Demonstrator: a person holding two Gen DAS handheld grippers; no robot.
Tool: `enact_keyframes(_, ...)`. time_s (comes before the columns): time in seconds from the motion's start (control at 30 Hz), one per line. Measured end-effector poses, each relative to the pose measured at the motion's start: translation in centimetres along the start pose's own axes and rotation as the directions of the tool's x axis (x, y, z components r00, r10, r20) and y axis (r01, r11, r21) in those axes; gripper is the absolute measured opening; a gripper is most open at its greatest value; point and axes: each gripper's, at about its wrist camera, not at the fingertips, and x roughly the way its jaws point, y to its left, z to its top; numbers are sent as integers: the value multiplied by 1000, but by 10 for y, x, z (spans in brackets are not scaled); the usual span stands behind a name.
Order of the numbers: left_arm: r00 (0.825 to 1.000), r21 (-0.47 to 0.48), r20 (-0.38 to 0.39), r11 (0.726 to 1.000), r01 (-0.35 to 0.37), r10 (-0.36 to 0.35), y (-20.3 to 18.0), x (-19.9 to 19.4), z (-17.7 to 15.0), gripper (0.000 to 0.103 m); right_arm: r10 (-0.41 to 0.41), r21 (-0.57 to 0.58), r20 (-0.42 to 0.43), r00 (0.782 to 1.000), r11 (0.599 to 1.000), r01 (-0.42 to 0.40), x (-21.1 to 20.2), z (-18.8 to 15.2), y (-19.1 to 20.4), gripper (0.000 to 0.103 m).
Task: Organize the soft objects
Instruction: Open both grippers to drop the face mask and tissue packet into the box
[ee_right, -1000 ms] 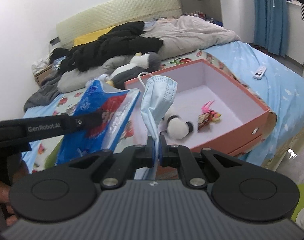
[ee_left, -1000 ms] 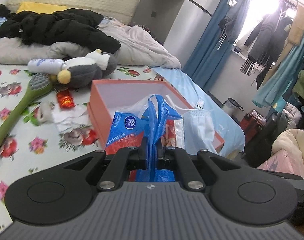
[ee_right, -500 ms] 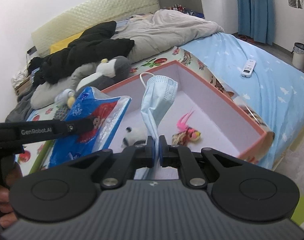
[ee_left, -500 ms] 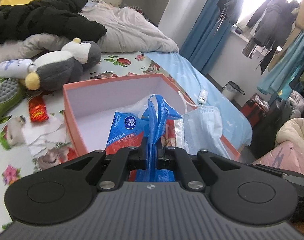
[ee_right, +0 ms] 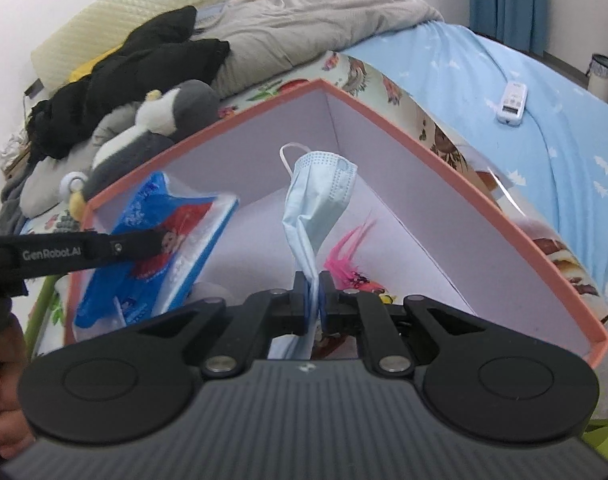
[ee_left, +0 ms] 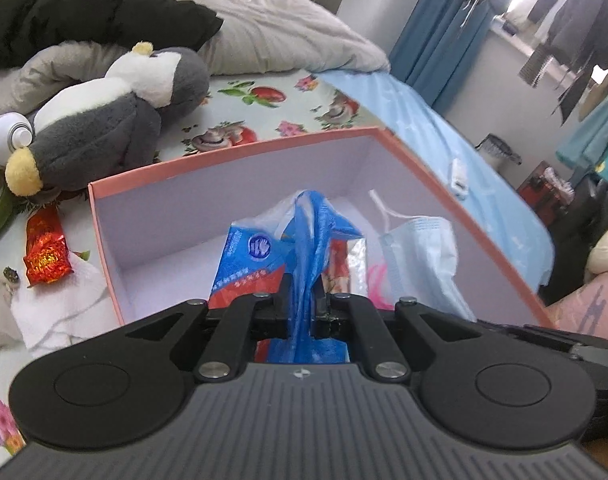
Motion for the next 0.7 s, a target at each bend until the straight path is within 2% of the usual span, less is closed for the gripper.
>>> enact_keyframes(0.07, 999, 5, -29, 1000, -25, 25, 3, 11, 4, 9, -1, 1, -15, 1000, 1000, 1, 6, 0, -1, 11)
enact_keyframes(0.1, 999, 7, -41, 1000, -30, 30, 5, 15, 5, 17, -5, 2, -28, 1000, 1000, 5, 9, 0, -2, 14)
enact_keyframes(0.13, 998, 8, -46, 1000, -30, 30, 6, 17, 6, 24, -10, 2, -40, 999, 1000, 10, 12, 0, -1, 21)
enact_keyframes(0.17, 999, 12, -46, 1000, -28, 28, 7, 17, 7, 37, -15, 1, -46, 999, 1000, 15, 12, -1, -1, 34)
enact_keyframes(0.2, 999, 16, -42, 1000, -22, 23, 8, 15, 7, 41, -12, -2, -43, 999, 1000, 12, 10, -1, 0, 39)
enact_keyframes(0.23, 999, 18, -35, 1000, -22, 22, 7, 11, 5, 41, -9, -3, -30, 1000, 1000, 9, 5, -2, 2, 45)
enact_keyframes(0.27, 1000, 20, -20, 1000, -24, 24, 7, 7, 5, 41, -5, -5, -15, 1000, 1000, 5, -1, -3, 3, 45)
enact_keyframes(0.47, 999, 33, 31, 999, -20, 19, -3, -37, -1, 41, 11, -15, 33, 999, 1000, -10, -38, -7, 15, 45)
enact_keyframes(0.7, 996, 48, 93, 999, -14, 9, -15, -107, -25, 41, 39, -39, 87, 995, 999, -35, -93, -26, 35, 45)
